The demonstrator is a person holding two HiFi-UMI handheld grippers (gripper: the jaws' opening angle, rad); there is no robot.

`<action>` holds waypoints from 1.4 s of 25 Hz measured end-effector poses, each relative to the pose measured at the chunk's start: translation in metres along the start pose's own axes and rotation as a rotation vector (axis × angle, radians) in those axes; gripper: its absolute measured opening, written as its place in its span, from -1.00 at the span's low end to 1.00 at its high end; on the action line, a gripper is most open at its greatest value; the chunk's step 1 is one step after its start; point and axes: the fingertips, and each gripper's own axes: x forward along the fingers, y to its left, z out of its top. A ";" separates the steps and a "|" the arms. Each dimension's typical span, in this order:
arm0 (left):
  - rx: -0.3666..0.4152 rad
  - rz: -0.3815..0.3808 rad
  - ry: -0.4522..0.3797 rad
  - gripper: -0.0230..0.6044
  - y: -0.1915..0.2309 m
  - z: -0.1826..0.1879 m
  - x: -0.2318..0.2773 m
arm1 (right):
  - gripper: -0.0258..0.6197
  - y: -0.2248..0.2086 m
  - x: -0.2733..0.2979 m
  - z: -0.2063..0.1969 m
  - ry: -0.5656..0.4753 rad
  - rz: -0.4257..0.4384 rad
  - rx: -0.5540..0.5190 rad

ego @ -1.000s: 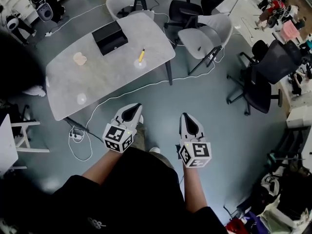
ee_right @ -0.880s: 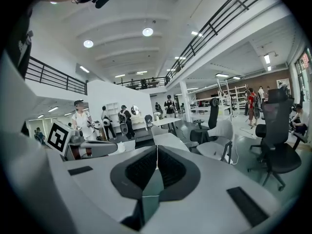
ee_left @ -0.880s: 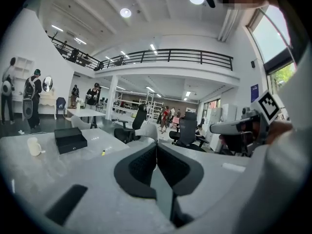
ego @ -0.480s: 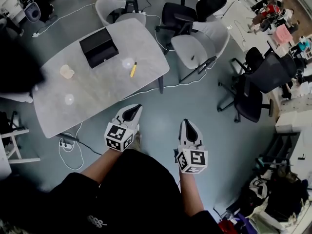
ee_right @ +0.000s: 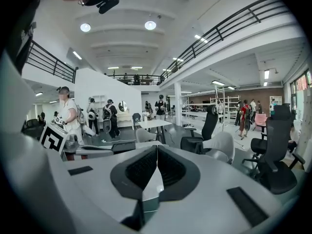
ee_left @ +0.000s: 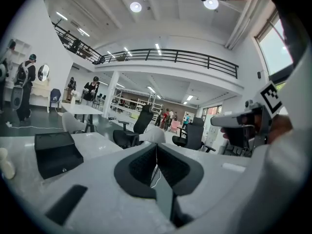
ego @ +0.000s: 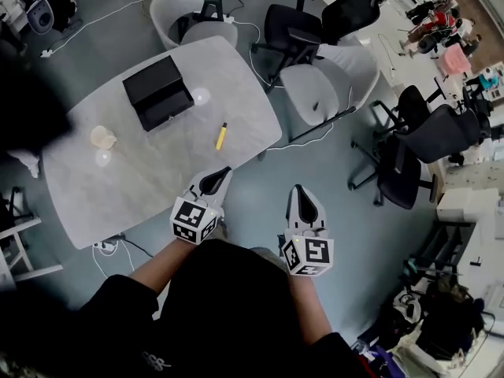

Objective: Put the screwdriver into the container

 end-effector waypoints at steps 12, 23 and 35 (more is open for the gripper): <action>-0.030 0.081 0.011 -0.87 0.067 0.005 0.021 | -0.88 0.008 0.085 0.024 0.023 0.037 -0.013; -0.024 0.222 0.101 -0.87 0.130 -0.011 0.048 | -0.88 0.014 0.179 0.028 0.043 0.189 0.007; -0.176 0.318 0.416 -0.59 0.197 -0.100 0.126 | -0.88 -0.021 0.294 0.028 0.136 0.330 0.015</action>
